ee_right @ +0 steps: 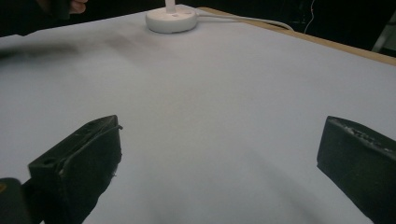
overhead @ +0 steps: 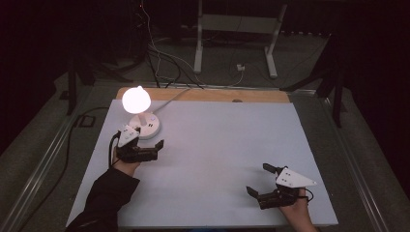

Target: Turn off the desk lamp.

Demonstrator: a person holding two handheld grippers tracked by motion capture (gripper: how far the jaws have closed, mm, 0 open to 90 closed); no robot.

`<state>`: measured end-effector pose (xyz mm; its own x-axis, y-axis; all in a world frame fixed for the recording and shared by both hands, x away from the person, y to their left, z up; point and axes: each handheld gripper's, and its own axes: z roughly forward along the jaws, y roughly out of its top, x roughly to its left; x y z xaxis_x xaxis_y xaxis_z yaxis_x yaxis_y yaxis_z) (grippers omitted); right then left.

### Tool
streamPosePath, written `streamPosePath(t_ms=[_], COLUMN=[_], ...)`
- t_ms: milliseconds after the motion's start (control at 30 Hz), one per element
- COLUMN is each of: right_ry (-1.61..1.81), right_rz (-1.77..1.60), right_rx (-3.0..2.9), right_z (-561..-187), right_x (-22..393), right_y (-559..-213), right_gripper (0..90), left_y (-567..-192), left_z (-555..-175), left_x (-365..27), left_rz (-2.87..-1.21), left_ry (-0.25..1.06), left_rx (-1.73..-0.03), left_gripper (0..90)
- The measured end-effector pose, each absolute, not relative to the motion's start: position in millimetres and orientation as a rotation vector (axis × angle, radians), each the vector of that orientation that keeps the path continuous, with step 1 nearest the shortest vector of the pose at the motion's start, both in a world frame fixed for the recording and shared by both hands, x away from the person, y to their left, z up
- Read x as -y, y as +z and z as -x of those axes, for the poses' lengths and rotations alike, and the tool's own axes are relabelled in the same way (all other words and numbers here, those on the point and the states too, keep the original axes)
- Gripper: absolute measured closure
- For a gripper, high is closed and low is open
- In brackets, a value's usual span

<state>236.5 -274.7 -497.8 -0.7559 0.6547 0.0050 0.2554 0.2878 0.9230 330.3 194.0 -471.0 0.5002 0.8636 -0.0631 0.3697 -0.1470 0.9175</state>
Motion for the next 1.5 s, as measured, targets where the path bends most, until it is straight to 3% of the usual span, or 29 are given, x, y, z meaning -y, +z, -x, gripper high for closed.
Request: streamPosePath(t_ms=[533,900,1100,1133,1167,1267,1500], right_ry=[1.467,1.462,1.463,1.462,1.465,1.461,1.464], right_rz=[-0.818,-0.822,-0.821,-0.818,-0.82,-0.816,-0.816], right_rx=[-2.189,-2.194,-2.192,-2.192,-2.192,-2.194,-2.196], right_z=[-236.2,-236.5,-236.1,-236.1,-236.4,-236.0,-236.1], right_x=[275.1,274.5,274.9,274.8,274.6,274.5,274.3], right_y=[-497.6,-498.2,-497.8,-497.8,-497.8,-497.9,-497.9], right_gripper=[0.0,0.0,0.0,0.0,0.0,0.0,0.0], left_y=[-474.9,-479.8,-482.4,-482.9,-483.8,-485.9,-492.4], left_z=[-357.9,-367.4,-370.9,-372.0,-373.4,-375.4,-379.7], left_x=[-196.6,-203.9,-205.1,-205.7,-206.8,-208.3,-210.1], left_rz=[-1.735,-1.733,-1.731,-1.729,-1.729,-1.736,-1.763], left_ry=[0.68,0.731,0.766,0.766,0.767,0.764,0.746], left_rx=[-1.231,-1.291,-1.308,-1.311,-1.318,-1.314,-1.304], left_gripper=[1.7,26.6,48.0,48.0,57.7,67.4,78.0])
